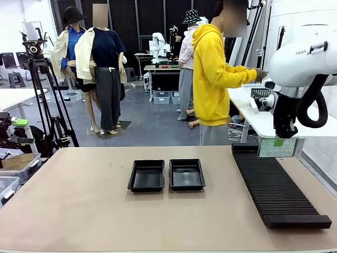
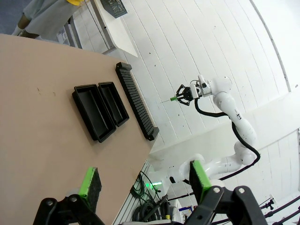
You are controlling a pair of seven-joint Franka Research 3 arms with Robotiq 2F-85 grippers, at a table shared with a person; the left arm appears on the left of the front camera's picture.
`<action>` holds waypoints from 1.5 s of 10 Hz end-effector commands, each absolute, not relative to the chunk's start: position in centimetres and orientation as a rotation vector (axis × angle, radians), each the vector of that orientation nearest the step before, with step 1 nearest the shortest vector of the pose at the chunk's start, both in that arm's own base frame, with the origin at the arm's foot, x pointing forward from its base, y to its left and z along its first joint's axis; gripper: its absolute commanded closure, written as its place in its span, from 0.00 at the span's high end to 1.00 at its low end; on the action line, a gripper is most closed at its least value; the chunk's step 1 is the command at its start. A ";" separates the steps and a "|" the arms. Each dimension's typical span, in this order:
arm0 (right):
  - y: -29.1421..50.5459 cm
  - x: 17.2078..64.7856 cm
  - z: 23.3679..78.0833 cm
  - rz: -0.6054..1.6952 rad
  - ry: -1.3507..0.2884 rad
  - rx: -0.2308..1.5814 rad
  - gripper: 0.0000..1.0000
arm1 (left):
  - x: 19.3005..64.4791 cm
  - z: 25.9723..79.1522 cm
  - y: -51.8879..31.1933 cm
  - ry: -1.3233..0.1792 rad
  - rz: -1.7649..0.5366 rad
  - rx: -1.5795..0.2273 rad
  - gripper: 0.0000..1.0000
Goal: Inspect and transfer BCBs to ESD trays.
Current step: Pick up the Blank PCB from the PCB Rack and place it in the left ESD tray.
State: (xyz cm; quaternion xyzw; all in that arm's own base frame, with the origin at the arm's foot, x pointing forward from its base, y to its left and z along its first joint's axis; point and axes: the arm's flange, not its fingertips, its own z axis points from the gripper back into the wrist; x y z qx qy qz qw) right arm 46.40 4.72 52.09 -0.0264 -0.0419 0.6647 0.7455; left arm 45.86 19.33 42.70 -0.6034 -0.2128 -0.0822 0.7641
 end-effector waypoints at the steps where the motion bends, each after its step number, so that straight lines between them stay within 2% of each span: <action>1: 6.2 45.3 52.1 1.344 -0.082 -0.063 0.00 | 45.9 42.9 19.4 -0.472 -0.176 -1.324 1.00; 3: 8.3 44.8 52.5 1.145 -0.082 -0.097 0.00 | 45.9 42.9 19.4 -0.472 -0.176 -1.324 1.00; 5: 11.0 44.3 52.5 0.910 -0.152 -0.064 0.00 | 45.9 42.9 19.4 -0.472 -0.176 -1.324 1.00; 7: 13.7 43.5 52.2 0.710 -0.150 -0.045 0.00 | 45.9 42.9 19.4 -0.472 -0.176 -1.324 1.00; 11: 20.4 42.7 51.3 0.377 -0.136 0.098 0.00 | 45.9 42.9 19.4 -0.472 -0.176 -1.324 1.00; 15: 27.3 43.1 49.7 0.247 -0.173 0.152 0.00 | 45.9 42.9 19.4 -0.472 -0.176 -1.324 1.00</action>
